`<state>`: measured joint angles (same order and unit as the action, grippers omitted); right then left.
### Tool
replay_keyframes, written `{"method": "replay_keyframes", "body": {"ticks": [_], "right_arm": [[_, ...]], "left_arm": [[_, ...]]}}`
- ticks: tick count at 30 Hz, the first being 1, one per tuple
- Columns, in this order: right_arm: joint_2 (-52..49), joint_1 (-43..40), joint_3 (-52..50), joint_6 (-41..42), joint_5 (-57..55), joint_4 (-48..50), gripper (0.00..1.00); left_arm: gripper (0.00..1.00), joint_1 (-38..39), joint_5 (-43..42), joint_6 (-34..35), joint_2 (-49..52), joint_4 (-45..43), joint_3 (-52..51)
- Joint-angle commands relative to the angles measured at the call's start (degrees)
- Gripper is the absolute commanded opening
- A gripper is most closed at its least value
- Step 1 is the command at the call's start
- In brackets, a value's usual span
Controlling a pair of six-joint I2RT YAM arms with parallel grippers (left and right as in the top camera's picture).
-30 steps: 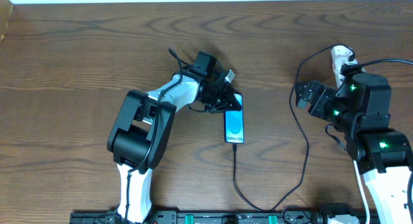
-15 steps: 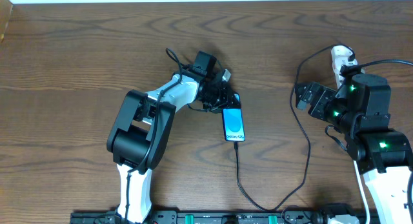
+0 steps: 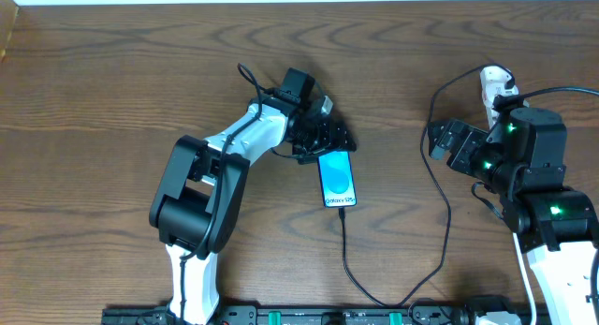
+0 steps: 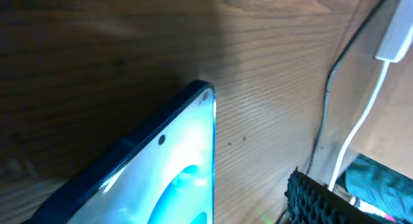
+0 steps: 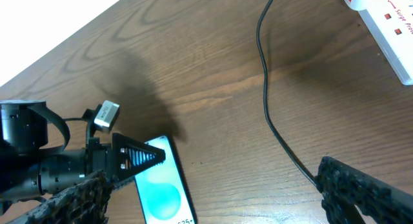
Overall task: Plug charger to phone and switch on socket
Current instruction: 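Lower the phone flat onto the table with the left gripper, then open the left gripper and raise it off the phone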
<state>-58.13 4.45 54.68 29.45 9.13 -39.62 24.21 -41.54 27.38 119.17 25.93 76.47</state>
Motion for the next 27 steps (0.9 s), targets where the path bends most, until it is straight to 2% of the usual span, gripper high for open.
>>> {"method": "replay_keyframes", "body": {"ticks": [1,15,21,27], "right_arm": [[0.0,0.0,0.4,-0.9,-0.7,0.0,0.99],[0.0,0.0,0.4,-0.9,-0.7,-0.1,0.99],[0.0,0.0,0.4,-0.9,-0.7,-0.2,0.99],[0.0,0.0,0.4,-0.9,-0.7,-0.5,0.99]], "left_arm": [[0.84,-0.3,11.1,-0.1,2.1,2.4,-1.4],[0.87,-0.9,16.6,-0.1,1.8,5.5,-0.7],[0.87,-4.8,18.5,-3.1,0.8,15.1,5.1],[0.87,-9.1,29.8,-4.3,-3.3,27.7,12.1]]}}
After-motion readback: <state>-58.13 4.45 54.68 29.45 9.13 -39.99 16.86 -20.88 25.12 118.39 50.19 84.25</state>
